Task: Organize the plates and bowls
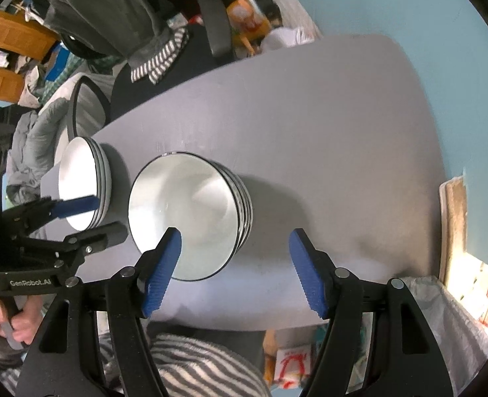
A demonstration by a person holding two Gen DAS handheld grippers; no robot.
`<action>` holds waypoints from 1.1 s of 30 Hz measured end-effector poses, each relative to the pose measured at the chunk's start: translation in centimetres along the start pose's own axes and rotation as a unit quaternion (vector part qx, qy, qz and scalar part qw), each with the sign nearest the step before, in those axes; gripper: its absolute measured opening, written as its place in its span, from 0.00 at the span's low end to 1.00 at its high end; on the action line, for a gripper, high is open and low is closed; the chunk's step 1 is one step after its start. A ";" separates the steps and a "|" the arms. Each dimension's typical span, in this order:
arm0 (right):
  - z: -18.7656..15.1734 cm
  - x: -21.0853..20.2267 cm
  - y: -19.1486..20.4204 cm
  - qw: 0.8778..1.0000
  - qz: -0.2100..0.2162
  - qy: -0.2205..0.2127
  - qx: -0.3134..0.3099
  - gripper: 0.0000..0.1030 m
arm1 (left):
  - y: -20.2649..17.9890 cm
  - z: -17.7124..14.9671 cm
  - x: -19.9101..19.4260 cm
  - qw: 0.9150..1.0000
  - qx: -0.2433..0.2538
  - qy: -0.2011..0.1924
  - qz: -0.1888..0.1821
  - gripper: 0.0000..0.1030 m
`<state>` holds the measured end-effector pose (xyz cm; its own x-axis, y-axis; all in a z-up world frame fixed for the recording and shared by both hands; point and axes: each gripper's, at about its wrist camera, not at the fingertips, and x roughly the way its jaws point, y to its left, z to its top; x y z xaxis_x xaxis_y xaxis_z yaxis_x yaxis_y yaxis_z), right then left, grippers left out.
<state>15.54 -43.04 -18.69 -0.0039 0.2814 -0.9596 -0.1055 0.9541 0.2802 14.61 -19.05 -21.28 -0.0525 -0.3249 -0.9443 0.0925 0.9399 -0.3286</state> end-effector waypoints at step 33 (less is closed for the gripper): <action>-0.5 4.1 -2.4 0.998 0.057 -0.015 0.020 0.66 | 0.1 0.2 4.2 0.999 -0.051 0.006 0.017 0.76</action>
<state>15.24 -44.27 -23.31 0.0153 0.3913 -0.9201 -0.0665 0.9186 0.3896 14.59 -20.39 -25.29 -0.0624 -0.2927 -0.9542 -0.0073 0.9561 -0.2928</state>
